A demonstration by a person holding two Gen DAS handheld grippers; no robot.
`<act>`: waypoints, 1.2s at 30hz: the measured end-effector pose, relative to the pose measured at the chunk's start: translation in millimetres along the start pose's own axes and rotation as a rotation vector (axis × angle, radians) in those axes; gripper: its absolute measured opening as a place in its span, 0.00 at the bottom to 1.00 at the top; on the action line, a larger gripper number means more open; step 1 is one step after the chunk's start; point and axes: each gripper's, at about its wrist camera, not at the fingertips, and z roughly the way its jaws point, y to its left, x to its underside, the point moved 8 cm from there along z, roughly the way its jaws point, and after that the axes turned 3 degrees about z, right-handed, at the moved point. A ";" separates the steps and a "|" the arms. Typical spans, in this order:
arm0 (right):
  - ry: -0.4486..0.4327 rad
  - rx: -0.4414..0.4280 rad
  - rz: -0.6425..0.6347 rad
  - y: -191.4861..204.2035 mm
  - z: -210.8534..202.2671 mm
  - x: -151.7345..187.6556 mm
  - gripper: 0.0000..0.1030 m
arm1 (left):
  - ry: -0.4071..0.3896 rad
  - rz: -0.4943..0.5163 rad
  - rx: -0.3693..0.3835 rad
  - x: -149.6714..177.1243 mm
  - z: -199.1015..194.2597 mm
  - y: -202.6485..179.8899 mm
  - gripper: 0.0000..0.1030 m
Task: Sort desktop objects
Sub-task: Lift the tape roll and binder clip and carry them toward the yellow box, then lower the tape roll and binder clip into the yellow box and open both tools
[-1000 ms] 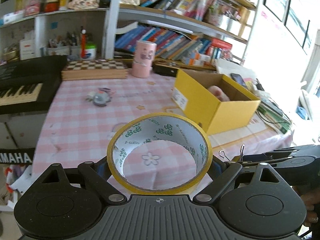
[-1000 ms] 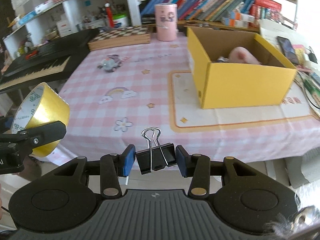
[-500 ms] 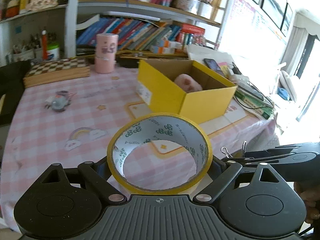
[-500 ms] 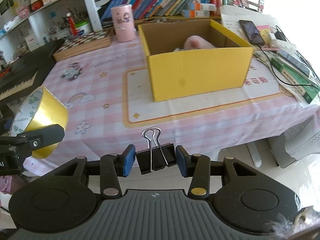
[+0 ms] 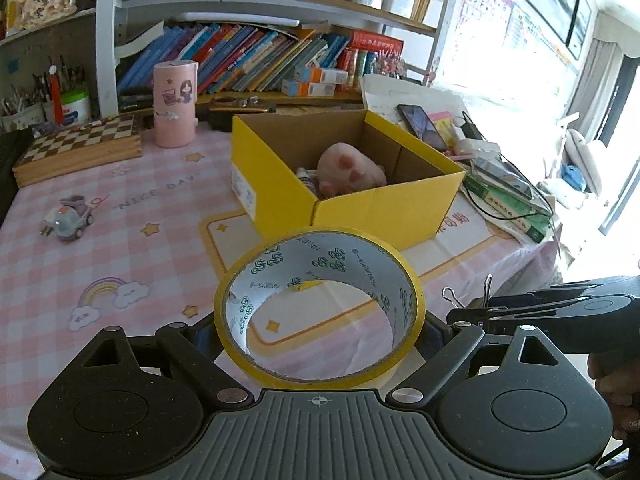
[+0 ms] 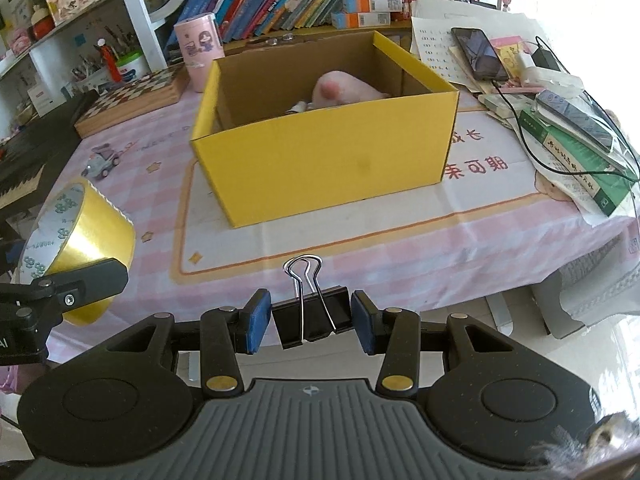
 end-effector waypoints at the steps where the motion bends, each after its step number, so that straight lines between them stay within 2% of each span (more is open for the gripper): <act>1: 0.002 -0.005 -0.003 -5.5 1.7 -3.4 0.40 | 0.001 -0.003 -0.005 -2.2 2.6 -2.9 0.90; 11: -0.017 -0.060 -0.013 -53.3 7.4 -42.0 0.40 | -0.058 -0.022 -0.042 -43.1 19.9 -37.3 0.90; 18: -0.062 -0.144 -0.016 -73.6 5.1 -83.7 0.40 | -0.145 0.004 -0.099 -85.5 32.6 -59.8 0.90; 24: -0.130 -0.200 -0.075 -79.4 3.5 -128.6 0.40 | -0.179 0.019 -0.161 -117.7 56.3 -59.6 0.90; 27: -0.172 -0.205 -0.140 -77.3 10.4 -153.1 0.40 | -0.180 0.021 -0.182 -135.3 75.8 -52.8 0.90; 31: -0.204 -0.195 -0.288 -68.6 33.7 -181.3 0.40 | -0.152 0.036 -0.226 -147.4 103.1 -43.6 0.90; 36: -0.164 -0.155 -0.563 -51.4 78.7 -202.8 0.40 | -0.035 0.056 -0.250 -148.5 144.2 -34.6 0.90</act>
